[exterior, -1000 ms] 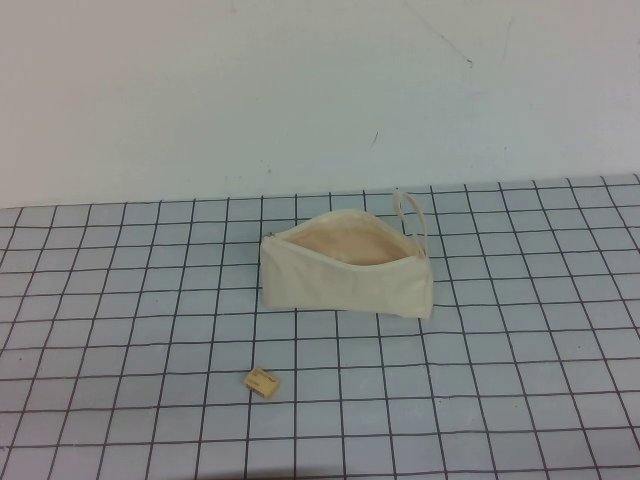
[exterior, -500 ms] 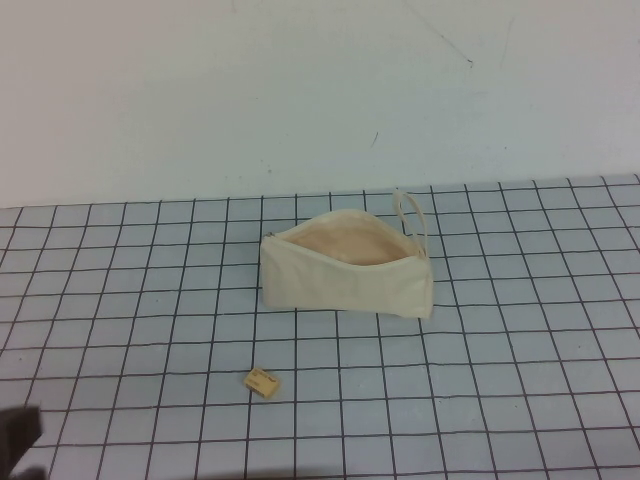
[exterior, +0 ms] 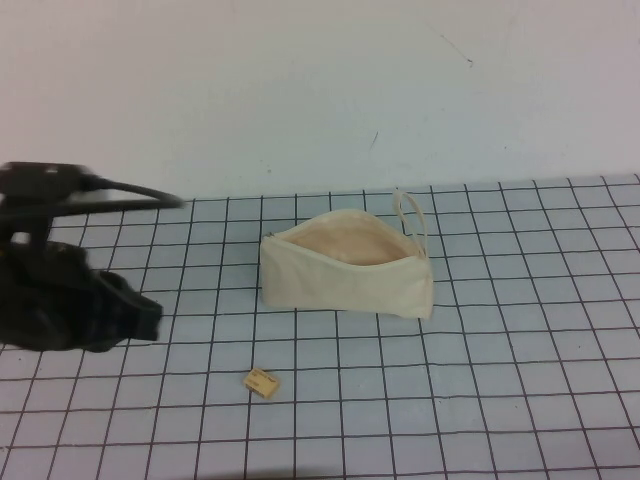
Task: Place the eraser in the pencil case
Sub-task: Pick up the eraser from the table
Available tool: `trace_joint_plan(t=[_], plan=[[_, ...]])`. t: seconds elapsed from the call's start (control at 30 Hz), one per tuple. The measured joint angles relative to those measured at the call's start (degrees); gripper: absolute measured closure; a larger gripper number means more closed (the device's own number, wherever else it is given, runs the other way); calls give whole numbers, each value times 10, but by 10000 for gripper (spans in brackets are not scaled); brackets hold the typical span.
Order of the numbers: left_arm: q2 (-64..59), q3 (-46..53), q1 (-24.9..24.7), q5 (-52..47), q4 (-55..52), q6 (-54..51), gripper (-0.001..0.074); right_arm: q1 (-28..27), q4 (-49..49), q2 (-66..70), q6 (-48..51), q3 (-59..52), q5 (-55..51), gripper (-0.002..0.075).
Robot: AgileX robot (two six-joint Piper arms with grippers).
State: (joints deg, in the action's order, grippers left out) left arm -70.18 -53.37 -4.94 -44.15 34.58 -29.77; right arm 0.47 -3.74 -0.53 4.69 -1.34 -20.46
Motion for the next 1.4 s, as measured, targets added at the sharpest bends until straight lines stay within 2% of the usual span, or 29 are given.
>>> trace_joint_plan(t=[0.23, 0.3, 0.4, 0.43, 0.57, 0.67, 1.3, 1.4], plan=[[-109, -37, -83, 22, -75, 0, 734, 0, 0, 0, 0, 0, 0, 727], [-137, -47, -108, 30, -86, 1, 711, 0, 0, 0, 0, 0, 0, 727], [-185, -68, -146, 45, -126, 1, 615, 0, 0, 0, 0, 0, 0, 727], [-215, -82, -164, 45, -151, 1, 538, 0, 0, 0, 0, 0, 0, 727], [-271, -104, -174, 45, -183, 27, 383, 0, 0, 0, 0, 0, 0, 727], [-306, -120, -175, 45, -199, 52, 321, 0, 0, 0, 0, 0, 0, 727], [-424, -185, -175, 47, -222, 77, 302, 0, 0, 0, 0, 0, 0, 727], [-426, -188, -175, 44, -224, 76, 332, 0, 0, 0, 0, 0, 0, 727]])
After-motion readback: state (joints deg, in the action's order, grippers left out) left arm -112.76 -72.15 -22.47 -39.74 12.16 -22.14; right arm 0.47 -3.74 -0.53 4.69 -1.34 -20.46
